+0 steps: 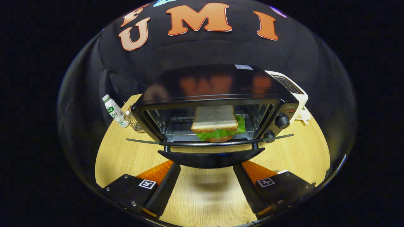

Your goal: Open the toaster oven, put the food inside, and close the toaster oven door.

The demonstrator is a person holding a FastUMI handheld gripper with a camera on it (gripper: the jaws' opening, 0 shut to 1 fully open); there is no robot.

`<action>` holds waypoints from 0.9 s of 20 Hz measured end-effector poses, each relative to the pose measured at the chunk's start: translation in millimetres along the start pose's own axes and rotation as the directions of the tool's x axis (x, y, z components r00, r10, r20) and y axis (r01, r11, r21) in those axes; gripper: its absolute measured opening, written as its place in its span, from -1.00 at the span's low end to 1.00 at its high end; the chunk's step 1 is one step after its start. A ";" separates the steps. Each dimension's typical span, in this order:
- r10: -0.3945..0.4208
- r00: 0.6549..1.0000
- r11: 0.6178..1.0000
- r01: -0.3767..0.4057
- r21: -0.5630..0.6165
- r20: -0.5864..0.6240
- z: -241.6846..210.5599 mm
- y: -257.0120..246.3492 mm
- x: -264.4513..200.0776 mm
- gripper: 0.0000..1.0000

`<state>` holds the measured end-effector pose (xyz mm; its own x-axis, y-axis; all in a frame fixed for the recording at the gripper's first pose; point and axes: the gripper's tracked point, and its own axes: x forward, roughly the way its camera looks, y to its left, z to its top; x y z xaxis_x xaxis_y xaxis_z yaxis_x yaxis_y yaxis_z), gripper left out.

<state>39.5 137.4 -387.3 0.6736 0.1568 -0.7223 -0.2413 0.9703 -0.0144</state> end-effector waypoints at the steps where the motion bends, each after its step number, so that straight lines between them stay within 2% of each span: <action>1: -0.002 1.000 1.000 0.002 0.002 0.011 7.0 -1.2 2.9 1.00; 6: -0.037 0.990 0.999 0.034 0.027 0.136 52.3 -15.2 23.6 0.99; 8: -0.047 0.993 0.999 0.046 0.016 0.108 46.0 -13.7 21.6 0.98; 14: -0.064 0.986 0.998 0.062 0.013 0.152 37.9 -11.4 -24.8 1.00; 18: -0.115 0.969 0.991 0.098 0.088 0.217 43.0 -38.7 -69.5 0.99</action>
<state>32.0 96.8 -306.8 0.8321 0.0804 -0.5487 -0.1116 0.9935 -0.0237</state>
